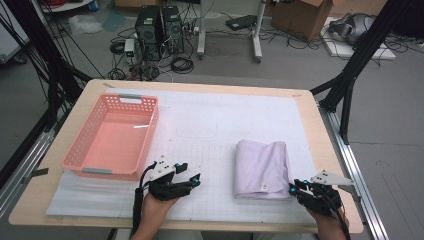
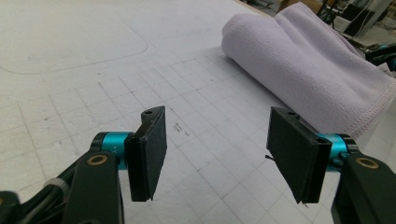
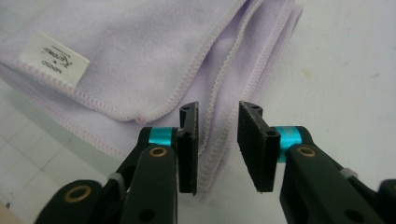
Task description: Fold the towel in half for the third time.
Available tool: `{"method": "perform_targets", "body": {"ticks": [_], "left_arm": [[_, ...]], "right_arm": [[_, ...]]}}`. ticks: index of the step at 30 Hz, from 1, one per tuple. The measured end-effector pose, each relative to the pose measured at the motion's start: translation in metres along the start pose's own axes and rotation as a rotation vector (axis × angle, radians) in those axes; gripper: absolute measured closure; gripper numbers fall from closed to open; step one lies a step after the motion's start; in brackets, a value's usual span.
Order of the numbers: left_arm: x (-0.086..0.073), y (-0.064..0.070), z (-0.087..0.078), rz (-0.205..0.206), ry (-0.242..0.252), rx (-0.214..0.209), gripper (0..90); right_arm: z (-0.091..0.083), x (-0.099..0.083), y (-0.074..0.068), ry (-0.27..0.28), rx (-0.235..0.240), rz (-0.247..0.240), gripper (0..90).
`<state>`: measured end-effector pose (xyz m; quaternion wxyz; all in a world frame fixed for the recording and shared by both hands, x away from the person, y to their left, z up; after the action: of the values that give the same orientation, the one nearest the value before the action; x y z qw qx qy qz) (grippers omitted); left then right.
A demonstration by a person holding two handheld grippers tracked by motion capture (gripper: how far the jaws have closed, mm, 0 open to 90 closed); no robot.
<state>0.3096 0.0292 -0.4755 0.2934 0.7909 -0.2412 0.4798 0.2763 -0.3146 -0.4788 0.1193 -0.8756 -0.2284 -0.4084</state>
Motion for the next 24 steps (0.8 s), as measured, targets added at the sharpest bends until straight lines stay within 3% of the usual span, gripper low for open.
{"method": "perform_targets", "body": {"ticks": [2, 4, 8, 10, 11, 13, 15, 18, 21, 24], "left_arm": [[0.0, 0.0, 0.0, 0.003, -0.003, 0.0, 38.3], [-0.001, -0.001, 0.0, 0.005, -0.006, 0.001, 38.3], [0.0, -0.001, 0.0, 0.002, -0.004, 0.003, 38.3], [-0.001, 0.0, 0.0, 0.004, -0.004, 0.003, 38.3], [-0.001, 0.0, 0.0, 0.006, -0.007, 0.005, 38.4], [-0.002, 0.0, 0.0, 0.009, -0.012, 0.004, 38.4], [-0.002, 0.0, 0.0, 0.011, -0.012, 0.005, 38.5], [-0.001, -0.001, -0.002, 0.007, -0.004, 0.011, 38.5], [-0.001, -0.002, -0.002, 0.005, -0.004, 0.013, 38.5], [0.0, -0.002, -0.002, 0.009, -0.002, 0.011, 38.5]], "right_arm": [[-0.006, 0.01, -0.003, 0.063, 0.0, -0.001, 67.4], [-0.008, 0.018, -0.011, 0.106, 0.031, -0.005, 69.1], [0.014, 0.014, -0.025, 0.037, 0.053, -0.035, 65.7], [0.028, 0.005, -0.02, -0.035, 0.015, -0.007, 66.1], [0.031, 0.005, -0.018, -0.026, 0.026, 0.027, 71.8], [0.027, 0.007, -0.017, -0.029, 0.025, 0.004, 85.6], [0.017, 0.01, -0.016, -0.015, 0.007, -0.002, 87.6], [-0.001, 0.009, -0.006, -0.004, -0.053, 0.003, 86.8], [-0.005, 0.002, -0.001, -0.012, -0.035, 0.049, 86.0], [-0.001, 0.0, -0.004, -0.034, -0.026, 0.047, 75.5]]}}
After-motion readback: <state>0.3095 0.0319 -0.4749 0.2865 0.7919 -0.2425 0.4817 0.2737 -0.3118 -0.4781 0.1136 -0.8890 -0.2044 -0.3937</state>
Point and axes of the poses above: each handheld gripper's, and its own axes: z roughly forward along the jaws, x roughly out of its top, y roughly to its right, the point moved 9 cm from there along z, roughly forward along the jaws, and after that the axes turned 1 degree about -z, right-handed, at the moved point
